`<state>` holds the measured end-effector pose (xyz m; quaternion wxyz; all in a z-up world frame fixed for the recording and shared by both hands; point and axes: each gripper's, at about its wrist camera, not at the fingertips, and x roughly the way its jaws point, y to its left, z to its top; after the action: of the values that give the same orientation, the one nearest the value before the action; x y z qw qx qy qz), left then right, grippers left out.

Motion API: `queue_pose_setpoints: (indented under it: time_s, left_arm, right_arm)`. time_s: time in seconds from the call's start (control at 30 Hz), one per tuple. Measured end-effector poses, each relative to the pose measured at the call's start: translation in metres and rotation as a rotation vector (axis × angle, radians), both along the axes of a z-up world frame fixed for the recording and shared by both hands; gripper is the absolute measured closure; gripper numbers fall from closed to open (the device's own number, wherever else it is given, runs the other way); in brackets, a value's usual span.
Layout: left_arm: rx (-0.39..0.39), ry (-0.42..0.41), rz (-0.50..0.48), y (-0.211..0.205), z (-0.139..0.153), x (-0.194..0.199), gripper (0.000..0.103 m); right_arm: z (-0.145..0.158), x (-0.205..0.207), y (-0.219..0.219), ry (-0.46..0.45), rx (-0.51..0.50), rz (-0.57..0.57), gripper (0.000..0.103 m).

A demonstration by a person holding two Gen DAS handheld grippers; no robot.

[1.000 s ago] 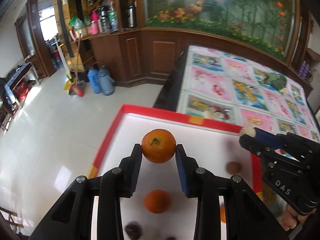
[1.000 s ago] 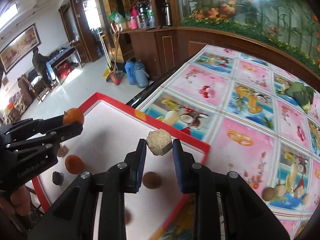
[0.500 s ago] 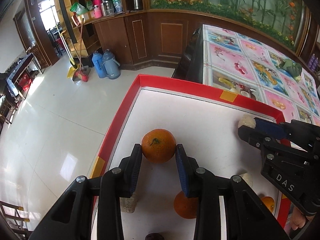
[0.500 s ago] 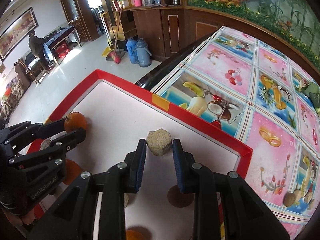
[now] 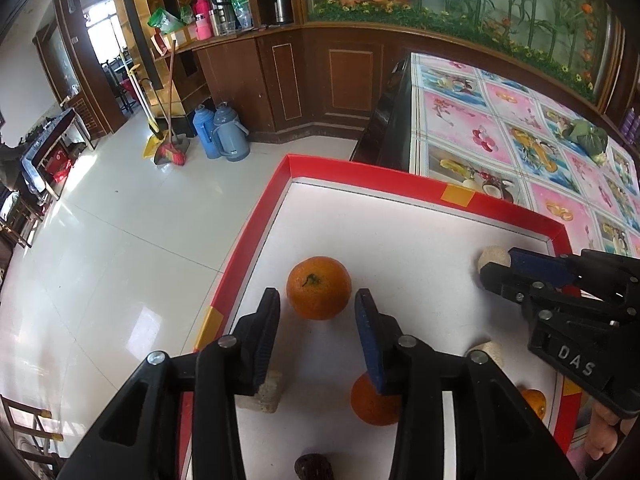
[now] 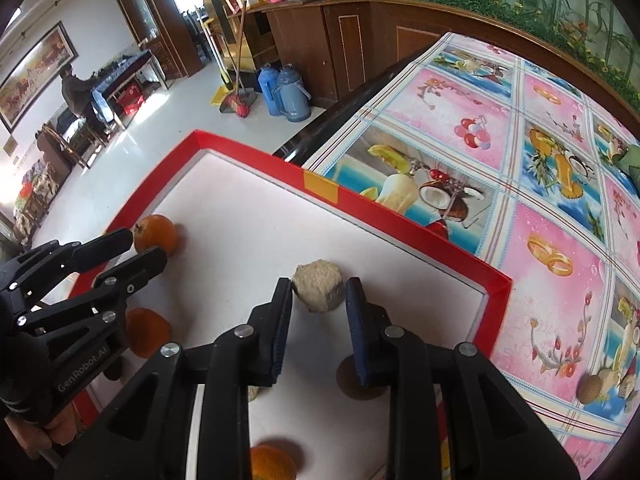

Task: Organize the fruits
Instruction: 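Carry the cake and orange over the tray and open both grippers, then grasp a beige cake with the right gripper while the left gripper grasps a brown kiwi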

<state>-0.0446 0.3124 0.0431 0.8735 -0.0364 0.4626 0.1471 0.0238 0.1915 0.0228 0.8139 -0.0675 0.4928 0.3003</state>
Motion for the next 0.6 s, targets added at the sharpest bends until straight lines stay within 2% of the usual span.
queue_pose_setpoints:
  time_s: [0.2,0.43,0.6]
  left_arm:
    - [0.013,-0.033,-0.022,-0.019,0.016,-0.005,0.057]
    - [0.019,-0.067,-0.115,-0.066,0.033,-0.008,0.055]
    - [0.016,-0.079,-0.215,-0.112,0.040,-0.010,0.052]
  right_arm:
    - [0.023,-0.008,-0.035,-0.039,0.077,-0.043,0.062]
    - [0.043,-0.012,-0.098,-0.088,0.103,-0.135,0.062]
    - [0.043,-0.013,-0.167,-0.102,0.098,-0.238,0.062]
